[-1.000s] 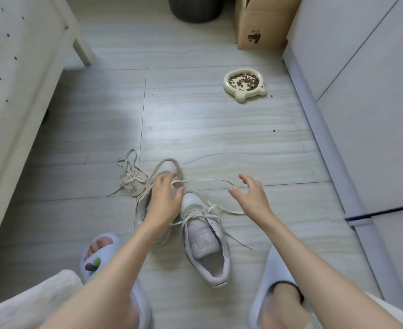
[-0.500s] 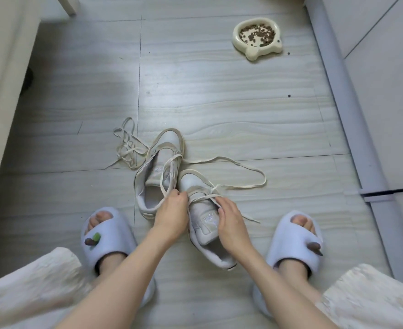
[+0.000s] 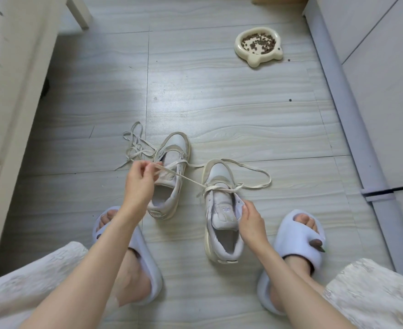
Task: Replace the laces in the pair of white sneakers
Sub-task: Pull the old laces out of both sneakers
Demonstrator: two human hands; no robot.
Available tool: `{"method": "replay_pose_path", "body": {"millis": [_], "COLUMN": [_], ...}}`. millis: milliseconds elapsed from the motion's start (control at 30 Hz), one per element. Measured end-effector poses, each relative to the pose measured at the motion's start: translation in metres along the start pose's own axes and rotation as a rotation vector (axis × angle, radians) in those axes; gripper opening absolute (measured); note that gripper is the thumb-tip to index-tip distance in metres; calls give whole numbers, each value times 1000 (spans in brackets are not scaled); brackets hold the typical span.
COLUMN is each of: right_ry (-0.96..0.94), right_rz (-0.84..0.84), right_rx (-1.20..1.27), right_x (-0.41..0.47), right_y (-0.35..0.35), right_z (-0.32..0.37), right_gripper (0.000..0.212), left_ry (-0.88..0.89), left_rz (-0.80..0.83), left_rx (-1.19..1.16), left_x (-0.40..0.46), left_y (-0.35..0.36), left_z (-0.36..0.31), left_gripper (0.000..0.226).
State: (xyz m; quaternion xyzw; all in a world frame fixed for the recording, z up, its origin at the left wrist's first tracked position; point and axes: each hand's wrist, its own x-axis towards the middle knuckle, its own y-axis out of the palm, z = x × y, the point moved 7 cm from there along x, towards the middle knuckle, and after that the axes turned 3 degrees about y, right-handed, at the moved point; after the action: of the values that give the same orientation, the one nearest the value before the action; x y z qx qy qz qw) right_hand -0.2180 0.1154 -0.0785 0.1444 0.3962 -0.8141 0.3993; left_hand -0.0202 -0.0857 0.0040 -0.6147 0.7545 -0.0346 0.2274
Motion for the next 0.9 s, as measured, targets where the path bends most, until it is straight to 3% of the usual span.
{"method": "replay_pose_path", "body": {"millis": [67, 133, 267, 367, 433, 533, 600, 733, 800, 900], "right_ry": [18, 43, 83, 94, 88, 67, 41, 41, 42, 49], "right_rz": [-10, -15, -27, -22, -3, 37, 68, 61, 76, 89], "right_rx": [4, -3, -10, -21, -31, -51, -70, -65, -70, -43], "right_x": [0, 0, -2, -3, -4, -8, -13, -19, -19, -15], "right_y": [-4, -5, -8, -6, -2, 6, 14, 17, 17, 19], "right_z": [-2, -5, -11, -10, -6, 4, 9, 9, 6, 3], "right_gripper": [34, 34, 34, 33, 33, 31, 30, 30, 30, 29], "left_ry": [-103, -156, 78, 203, 235, 250, 271, 219, 181, 143], "left_rz": [-9, -86, -272, -332, -220, 147, 307, 465, 530, 580], "left_rx": [-386, -490, -3, 216, 409, 574, 632, 780, 948, 1148], "left_x": [-3, -4, 9, 8, 1, -15, -28, -37, -35, -30], "left_y": [5, 1, -47, -69, -53, 4, 36, 75, 85, 88], "left_z": [-3, -4, -18, -28, -26, 0, 17, 32, 36, 43], "left_gripper": [27, 26, 22, 15, 18, 22, 26, 29, 18, 21]}}
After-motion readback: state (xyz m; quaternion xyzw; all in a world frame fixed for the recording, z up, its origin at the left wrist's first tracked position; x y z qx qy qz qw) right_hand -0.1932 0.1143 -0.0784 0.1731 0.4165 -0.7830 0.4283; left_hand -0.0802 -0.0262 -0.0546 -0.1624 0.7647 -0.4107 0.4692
